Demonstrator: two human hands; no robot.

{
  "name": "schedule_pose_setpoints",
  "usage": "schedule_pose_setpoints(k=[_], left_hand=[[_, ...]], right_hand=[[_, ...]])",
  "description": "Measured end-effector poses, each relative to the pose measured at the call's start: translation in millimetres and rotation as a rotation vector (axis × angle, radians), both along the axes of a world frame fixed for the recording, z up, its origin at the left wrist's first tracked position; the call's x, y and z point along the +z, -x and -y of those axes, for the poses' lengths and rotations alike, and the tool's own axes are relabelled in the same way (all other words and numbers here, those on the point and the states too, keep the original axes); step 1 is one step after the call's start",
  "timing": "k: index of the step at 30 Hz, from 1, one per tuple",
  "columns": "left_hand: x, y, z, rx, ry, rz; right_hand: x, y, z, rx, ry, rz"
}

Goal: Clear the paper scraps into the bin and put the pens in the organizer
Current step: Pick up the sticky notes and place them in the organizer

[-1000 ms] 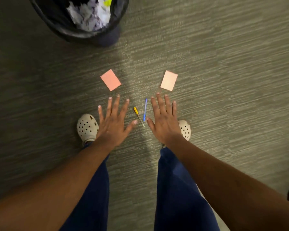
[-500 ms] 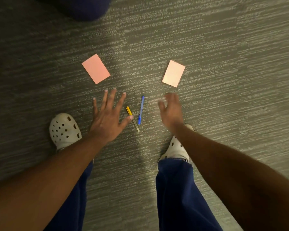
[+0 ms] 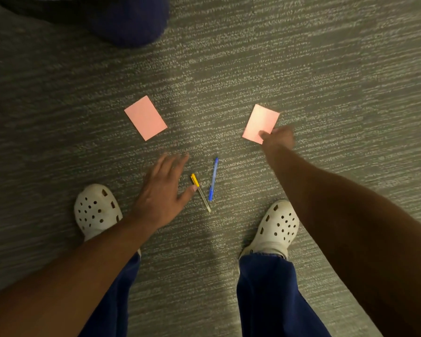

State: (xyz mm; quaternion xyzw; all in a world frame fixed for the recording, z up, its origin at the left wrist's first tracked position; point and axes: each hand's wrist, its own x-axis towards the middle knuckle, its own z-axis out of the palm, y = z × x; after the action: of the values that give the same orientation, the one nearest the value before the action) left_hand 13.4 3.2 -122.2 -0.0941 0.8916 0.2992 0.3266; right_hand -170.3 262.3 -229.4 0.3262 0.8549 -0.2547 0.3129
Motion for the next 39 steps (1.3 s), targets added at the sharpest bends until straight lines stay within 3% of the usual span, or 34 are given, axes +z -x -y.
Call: schedule_pose_setpoints(k=[1, 4, 9, 11, 15, 18, 22, 29, 33, 39], left_hand=[[1, 2, -1, 0.054, -0.032, 0.005], [4, 15, -8, 0.299, -0.14, 0.06], [3, 48, -1, 0.868, -0.463, 0.276], [0, 52, 9, 1.03, -0.584, 0.291], [-4, 44, 40, 1.272, -0.451, 0.165], [-5, 30, 73, 1.427, -0.412, 0.174], [-5, 3, 107, 1.534, -0.412, 0.223], [-5, -13, 130, 1.526, -0.515, 0.209], [-3, -6, 129, 1.523, -0.532, 0.202], [0, 8, 115, 1.664, -0.468, 0.152]], right_hand=[[2, 6, 0, -0.223, 0.095, -0.016], [22, -1, 13, -0.184, 0.11, -0.058], [70, -22, 71, -0.127, 0.668, 0.131], [80, -32, 100, -0.039, 0.783, 0.247], [70, -38, 157, 0.178, 0.852, 0.396], [46, -36, 198, 0.249, 0.724, 0.316], [10, -33, 247, 0.52, 0.238, 0.034], [-13, -53, 290, 0.551, -0.1, -0.002], [-12, -48, 280, 0.358, 0.144, -0.057], [49, -50, 240, -0.123, 0.665, 0.066]])
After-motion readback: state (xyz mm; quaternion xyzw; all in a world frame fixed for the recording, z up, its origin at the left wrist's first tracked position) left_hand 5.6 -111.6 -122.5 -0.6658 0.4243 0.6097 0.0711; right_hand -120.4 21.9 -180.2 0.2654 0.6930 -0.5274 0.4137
